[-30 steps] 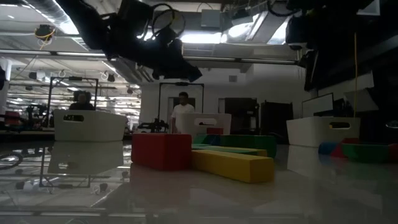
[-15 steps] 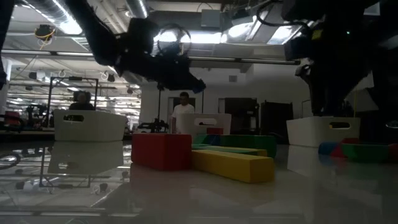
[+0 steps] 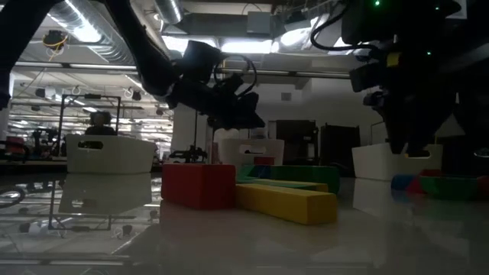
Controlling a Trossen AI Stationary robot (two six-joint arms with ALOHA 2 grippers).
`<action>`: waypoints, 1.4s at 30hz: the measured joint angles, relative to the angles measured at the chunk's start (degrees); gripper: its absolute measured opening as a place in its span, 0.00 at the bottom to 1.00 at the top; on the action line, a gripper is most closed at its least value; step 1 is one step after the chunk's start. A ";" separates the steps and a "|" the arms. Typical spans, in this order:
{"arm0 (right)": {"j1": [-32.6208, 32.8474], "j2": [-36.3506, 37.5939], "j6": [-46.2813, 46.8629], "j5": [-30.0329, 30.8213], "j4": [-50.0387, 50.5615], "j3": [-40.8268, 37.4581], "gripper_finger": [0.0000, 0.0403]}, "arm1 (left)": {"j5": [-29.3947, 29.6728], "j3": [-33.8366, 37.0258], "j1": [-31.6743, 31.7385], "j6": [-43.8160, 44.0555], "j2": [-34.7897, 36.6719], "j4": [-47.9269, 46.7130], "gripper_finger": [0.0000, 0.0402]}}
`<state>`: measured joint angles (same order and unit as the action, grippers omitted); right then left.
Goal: Sort blocks
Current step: Put the blue block into the top center white bin
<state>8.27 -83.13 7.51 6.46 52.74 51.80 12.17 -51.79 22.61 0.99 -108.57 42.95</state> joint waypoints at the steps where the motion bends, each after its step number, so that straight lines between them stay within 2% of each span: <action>1: 0.00 -0.03 -0.01 -0.03 0.18 -0.01 0.48 | 0.21 -0.27 0.00 0.24 0.00 -0.76 0.43; 6: 0.00 -0.12 -0.46 -0.02 0.07 -0.01 0.48 | 0.30 -0.67 0.00 0.41 0.31 -2.15 0.53; 10: 0.00 -0.12 -0.91 -0.02 0.03 -0.01 0.48 | 0.30 -0.70 -0.15 0.51 0.37 -2.07 0.57; 22: 0.00 -0.25 -4.98 -1.07 -1.85 -0.14 0.48 | 0.28 -0.67 -2.08 -0.75 0.37 -2.26 0.56; 34: -0.04 -0.44 -4.95 -0.80 -7.38 -7.77 0.48 | 0.30 -0.65 -5.07 -2.53 0.43 -1.47 0.56; 42: -0.04 -0.42 -6.37 3.30 -9.88 -8.76 0.48 | 0.30 -0.65 -5.51 -2.53 0.44 -1.54 0.56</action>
<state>8.23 -83.55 1.14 9.75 42.86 43.05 12.47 -52.45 17.10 -1.54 -108.14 41.41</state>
